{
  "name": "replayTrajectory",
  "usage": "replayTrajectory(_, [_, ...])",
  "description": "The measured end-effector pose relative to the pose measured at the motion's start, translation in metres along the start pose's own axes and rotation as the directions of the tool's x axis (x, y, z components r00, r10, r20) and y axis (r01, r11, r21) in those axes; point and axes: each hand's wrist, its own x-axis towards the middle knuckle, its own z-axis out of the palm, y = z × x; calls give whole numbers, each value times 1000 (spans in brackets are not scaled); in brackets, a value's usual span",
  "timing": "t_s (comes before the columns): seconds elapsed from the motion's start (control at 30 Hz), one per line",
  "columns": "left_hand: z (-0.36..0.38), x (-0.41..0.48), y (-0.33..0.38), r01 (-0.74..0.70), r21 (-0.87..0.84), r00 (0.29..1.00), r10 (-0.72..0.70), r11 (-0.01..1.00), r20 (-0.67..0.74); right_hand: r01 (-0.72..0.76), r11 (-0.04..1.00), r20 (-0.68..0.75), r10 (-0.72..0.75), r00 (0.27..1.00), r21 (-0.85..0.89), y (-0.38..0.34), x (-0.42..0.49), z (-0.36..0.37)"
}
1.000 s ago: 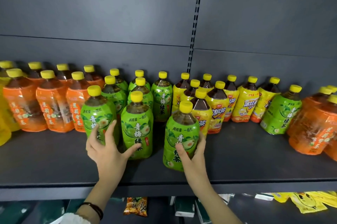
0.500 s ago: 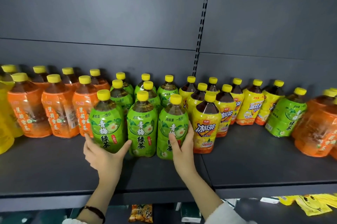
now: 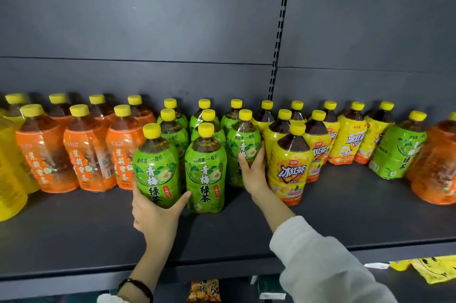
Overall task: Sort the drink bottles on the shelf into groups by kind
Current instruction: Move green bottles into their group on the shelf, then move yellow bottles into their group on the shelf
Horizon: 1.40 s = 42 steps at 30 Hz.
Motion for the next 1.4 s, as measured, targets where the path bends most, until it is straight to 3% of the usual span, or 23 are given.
replayTrajectory(0.23, [-6, 0, -8, -26, -166, 998, 35, 986, 51, -33, 998, 51, 30, 998, 54, -7, -18, -11])
replayTrajectory(0.47, [-4, 0, -7, -29, -164, 997, 40, 986, 64, -36, 999, 14, 36, 999, -7, -4, -58, -8])
replayTrajectory(0.8, [-2, 2, 0, 19, -105, 999, -16, 994, 28, -141, 990, 195, 137, 971, 6, -12, -28, -23])
replayTrajectory(1.0, [-10, 0, -6, 67, -211, 989, -37, 975, 140, -82, 997, -9, 82, 997, -7, -13, -59, -9])
replayTrajectory(1.13, [-16, -2, -8, 92, -333, 985, -36, 938, 168, -80, 997, 168, 78, 983, 2, -16, -82, 9])
replayTrajectory(1.27, [-17, -5, -7, 80, -367, 986, -18, 927, 168, -102, 992, 200, 116, 973, -78, -18, -80, 8])
replayTrajectory(1.4, [-22, -6, -10, 131, -362, 986, -82, 923, 148, -124, 992, 277, 122, 953, -11, -21, -85, -24])
